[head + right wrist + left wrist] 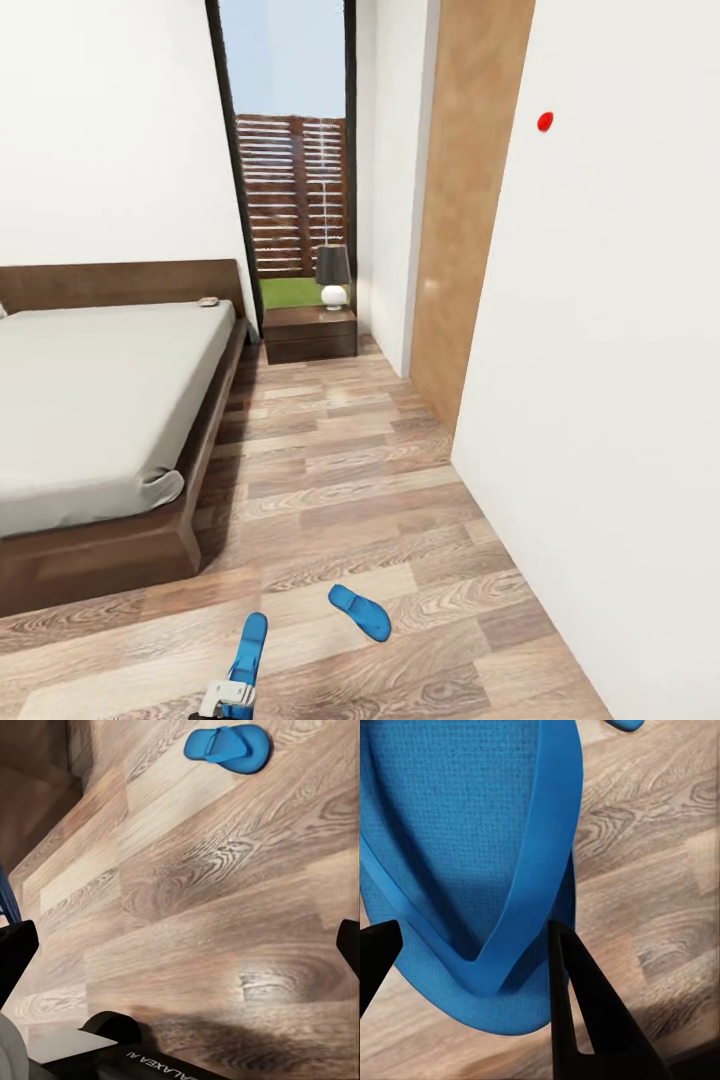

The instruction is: In the bedroom, move the book from the bed onto either nightstand, and place the two sandals side by side next to the bed.

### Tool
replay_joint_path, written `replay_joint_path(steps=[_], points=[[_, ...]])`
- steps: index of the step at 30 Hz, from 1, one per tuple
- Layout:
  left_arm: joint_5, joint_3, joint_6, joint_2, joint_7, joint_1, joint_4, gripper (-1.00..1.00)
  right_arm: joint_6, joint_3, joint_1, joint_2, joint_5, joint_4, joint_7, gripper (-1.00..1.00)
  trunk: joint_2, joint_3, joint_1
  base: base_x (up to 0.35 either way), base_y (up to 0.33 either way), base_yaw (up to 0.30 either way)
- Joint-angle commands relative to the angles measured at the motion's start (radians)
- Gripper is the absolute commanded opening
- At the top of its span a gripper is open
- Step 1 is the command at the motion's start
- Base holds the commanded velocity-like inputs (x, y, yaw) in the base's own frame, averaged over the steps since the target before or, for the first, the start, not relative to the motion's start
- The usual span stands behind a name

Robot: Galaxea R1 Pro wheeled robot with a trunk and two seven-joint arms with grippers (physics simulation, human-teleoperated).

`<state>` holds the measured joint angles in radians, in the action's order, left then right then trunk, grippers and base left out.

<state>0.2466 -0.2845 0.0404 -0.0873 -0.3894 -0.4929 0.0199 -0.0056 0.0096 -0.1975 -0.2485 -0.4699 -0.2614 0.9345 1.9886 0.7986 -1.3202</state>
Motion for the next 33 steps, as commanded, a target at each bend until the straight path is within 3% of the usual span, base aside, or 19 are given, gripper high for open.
replay_joint_path(steps=[1, 9, 33], points=[[0.008, -0.008, 0.004, 0.0, -0.003, -0.001, -0.002, -1.0, -0.001, 0.001, 0.0, 0.0, -0.003, 0.001, 0.003, 1.0, 0.0, 0.001, 0.0, 0.079, -0.263, 0.253], [0.008, -0.008, 0.004, 0.0, -0.003, -0.001, -0.002, -1.0, -0.001, 0.001, 0.0, 0.0, -0.003, 0.001, 0.003, 1.0, 0.0, 0.001, 0.0, 0.066, -0.197, 0.282], [0.008, -0.008, 0.004, 0.0, -0.003, -0.001, -0.002, -1.0, -0.001, 0.001, 0.0, 0.0, -0.003, 0.001, 0.003, 1.0, 0.0, 0.001, 0.0, 0.002, -0.085, 0.29]])
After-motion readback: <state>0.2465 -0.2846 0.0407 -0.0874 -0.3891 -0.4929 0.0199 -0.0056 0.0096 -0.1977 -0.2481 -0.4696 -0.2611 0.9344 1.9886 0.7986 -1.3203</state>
